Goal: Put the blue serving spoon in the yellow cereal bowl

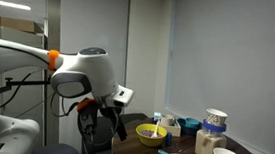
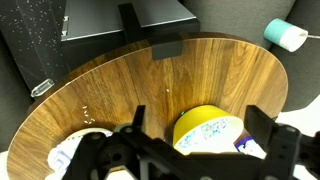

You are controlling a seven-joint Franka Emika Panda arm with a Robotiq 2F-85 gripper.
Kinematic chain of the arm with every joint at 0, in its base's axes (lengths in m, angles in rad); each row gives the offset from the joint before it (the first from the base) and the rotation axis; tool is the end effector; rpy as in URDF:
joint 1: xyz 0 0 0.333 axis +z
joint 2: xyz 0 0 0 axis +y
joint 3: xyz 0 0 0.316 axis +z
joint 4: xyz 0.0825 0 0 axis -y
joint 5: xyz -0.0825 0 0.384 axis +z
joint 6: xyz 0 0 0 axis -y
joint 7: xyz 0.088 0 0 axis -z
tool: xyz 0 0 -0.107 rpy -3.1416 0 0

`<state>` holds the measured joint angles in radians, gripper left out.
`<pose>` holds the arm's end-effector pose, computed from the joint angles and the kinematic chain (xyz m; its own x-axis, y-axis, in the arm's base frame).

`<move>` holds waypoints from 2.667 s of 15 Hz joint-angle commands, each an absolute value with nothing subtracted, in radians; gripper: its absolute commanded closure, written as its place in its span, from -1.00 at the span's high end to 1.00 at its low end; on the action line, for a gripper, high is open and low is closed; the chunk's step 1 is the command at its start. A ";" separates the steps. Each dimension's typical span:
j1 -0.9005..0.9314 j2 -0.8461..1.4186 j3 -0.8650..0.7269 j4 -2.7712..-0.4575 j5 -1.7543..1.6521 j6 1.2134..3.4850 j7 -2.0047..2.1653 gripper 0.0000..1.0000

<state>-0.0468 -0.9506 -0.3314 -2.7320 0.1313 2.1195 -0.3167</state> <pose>0.2881 -0.1127 0.5001 0.9220 -0.0765 0.3796 0.0361 -0.9590 -0.2810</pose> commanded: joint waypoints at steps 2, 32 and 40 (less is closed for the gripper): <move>-0.053 -0.948 -0.322 -2.730 0.138 2.116 -0.322 1.00; -0.100 -0.328 -0.155 -2.491 0.313 2.541 0.291 1.00; -0.086 -0.236 -0.144 -2.472 0.359 2.597 0.307 1.00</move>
